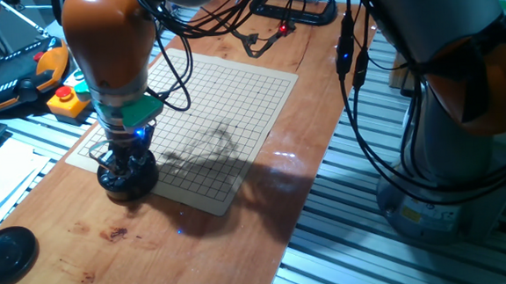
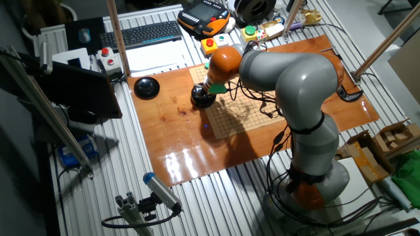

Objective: Play the first move as black on the 3-4 point in the upper right corner of the Go board

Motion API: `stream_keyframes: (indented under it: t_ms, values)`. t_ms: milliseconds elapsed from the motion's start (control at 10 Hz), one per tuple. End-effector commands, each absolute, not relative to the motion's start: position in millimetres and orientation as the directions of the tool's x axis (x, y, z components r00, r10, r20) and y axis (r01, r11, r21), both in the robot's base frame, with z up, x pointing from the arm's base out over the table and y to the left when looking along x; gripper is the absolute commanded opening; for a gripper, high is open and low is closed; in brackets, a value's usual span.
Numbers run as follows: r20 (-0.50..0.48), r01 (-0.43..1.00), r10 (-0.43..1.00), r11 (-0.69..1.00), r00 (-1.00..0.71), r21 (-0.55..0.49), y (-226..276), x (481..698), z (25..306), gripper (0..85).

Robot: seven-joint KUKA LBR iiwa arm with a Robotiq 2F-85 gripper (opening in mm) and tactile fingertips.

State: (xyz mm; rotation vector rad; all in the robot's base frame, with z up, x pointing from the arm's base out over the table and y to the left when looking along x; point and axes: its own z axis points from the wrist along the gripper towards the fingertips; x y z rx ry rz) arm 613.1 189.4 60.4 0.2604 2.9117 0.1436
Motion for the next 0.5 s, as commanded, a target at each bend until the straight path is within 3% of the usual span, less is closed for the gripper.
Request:
stream_keyframes:
  t_ms: [0,400]
  values:
    - [-0.203,0.165,0.186,0.979,-0.961,0.116,189.4,613.2,60.3,31.3]
    - [-0.202,0.163,0.185,0.979,-0.962,0.119,190.1,612.8,59.6,30.7]
